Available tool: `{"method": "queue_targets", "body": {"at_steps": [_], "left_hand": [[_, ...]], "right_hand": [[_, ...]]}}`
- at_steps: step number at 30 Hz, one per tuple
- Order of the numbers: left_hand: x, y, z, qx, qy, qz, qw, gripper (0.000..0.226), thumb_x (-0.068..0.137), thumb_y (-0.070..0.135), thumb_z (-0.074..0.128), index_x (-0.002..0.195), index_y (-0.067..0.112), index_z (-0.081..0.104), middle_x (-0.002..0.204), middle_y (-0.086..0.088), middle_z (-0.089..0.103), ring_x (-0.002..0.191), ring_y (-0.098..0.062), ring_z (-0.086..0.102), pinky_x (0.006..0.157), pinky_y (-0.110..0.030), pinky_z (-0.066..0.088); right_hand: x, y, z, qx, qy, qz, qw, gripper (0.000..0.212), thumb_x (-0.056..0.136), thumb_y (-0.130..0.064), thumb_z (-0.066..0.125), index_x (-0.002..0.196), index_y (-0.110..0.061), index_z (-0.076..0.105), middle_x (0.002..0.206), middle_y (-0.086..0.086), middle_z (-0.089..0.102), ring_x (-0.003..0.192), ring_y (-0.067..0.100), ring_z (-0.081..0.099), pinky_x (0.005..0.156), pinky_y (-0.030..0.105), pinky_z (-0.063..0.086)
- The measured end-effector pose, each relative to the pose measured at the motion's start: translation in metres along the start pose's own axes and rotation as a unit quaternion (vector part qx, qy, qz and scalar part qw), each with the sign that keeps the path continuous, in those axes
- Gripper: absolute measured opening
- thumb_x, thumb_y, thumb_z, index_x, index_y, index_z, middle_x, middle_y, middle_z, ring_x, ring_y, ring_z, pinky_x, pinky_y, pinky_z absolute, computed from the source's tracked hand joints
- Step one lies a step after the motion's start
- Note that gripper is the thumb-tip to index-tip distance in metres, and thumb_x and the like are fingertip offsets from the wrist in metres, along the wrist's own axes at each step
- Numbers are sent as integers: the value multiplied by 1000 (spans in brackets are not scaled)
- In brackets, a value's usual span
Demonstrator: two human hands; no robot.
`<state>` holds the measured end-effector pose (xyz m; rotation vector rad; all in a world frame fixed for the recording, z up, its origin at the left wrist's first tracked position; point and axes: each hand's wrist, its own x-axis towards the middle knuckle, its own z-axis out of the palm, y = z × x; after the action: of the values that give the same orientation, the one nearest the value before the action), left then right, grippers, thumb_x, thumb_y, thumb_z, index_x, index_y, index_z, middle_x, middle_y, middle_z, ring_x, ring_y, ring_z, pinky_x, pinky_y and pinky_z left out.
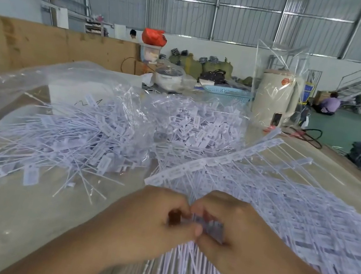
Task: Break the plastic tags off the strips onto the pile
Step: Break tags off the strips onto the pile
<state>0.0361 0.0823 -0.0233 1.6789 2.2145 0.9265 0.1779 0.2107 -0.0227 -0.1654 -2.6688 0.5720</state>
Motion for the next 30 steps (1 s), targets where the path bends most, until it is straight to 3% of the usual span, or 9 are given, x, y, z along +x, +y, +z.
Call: {"method": "queue_targets", "body": {"at_steps": [3, 9, 16, 18, 21, 25, 27, 30], "left_hand": [[1, -1, 1, 84, -1, 11, 996, 36, 73, 62, 60, 98, 36, 63, 84, 21, 57, 76, 5, 56, 72, -27, 51], [-1, 0, 0, 85, -17, 4, 996, 29, 81, 50, 63, 109, 44, 61, 83, 20, 60, 72, 7, 55, 64, -19, 44], [-8, 8, 6, 176, 27, 10, 984, 31, 77, 51, 47, 107, 43, 48, 76, 12, 63, 71, -2, 59, 66, -26, 52], [-8, 10, 6, 140, 36, 14, 989, 25, 76, 47, 49, 101, 41, 50, 72, 11, 61, 66, -3, 58, 62, -26, 50], [-5, 7, -4, -32, 40, -2, 999, 14, 82, 30, 65, 93, 39, 61, 69, 12, 63, 54, -1, 55, 55, -22, 45], [0, -2, -31, -239, 71, -23, 968, 12, 73, 33, 77, 85, 32, 72, 68, 4, 67, 56, -7, 60, 52, -19, 48], [3, -13, -46, -283, 120, -41, 951, 15, 66, 33, 73, 80, 28, 75, 69, 3, 68, 53, -8, 62, 51, -20, 50], [6, -38, -67, -252, 238, -71, 935, 7, 73, 19, 76, 75, 26, 74, 67, 2, 68, 50, -10, 59, 48, -23, 52]], "right_hand": [[-2, 5, 3, -37, -7, -23, 999, 23, 87, -24, 61, 110, -29, 60, 100, -17, 46, 96, -1, 47, 82, 19, 42], [-6, 6, 14, -124, -21, -32, 992, 32, 89, -43, 55, 120, -33, 59, 99, -19, 28, 93, 2, 29, 82, 15, 26], [-6, 4, 16, -130, -6, -18, 991, 23, 88, -31, 56, 111, -29, 59, 97, -19, 28, 93, 4, 29, 85, 18, 25], [-6, 3, 16, -132, -4, -18, 991, 21, 87, -29, 56, 108, -28, 59, 97, -18, 29, 93, 5, 31, 85, 19, 25], [-6, 4, 15, -137, -2, -18, 990, 18, 87, -28, 57, 104, -26, 61, 98, -17, 32, 92, 6, 33, 83, 23, 29], [-7, 7, 15, -147, -9, -25, 989, 13, 92, -33, 54, 103, -28, 61, 99, -18, 28, 91, 5, 30, 84, 21, 26], [-8, 7, 15, -152, -13, -30, 988, 14, 94, -35, 53, 103, -28, 61, 100, -18, 29, 91, 5, 31, 85, 21, 27], [-8, 5, 12, -154, 9, -33, 988, 12, 92, -30, 60, 102, -24, 62, 101, -14, 37, 90, 7, 37, 83, 24, 33]]}}
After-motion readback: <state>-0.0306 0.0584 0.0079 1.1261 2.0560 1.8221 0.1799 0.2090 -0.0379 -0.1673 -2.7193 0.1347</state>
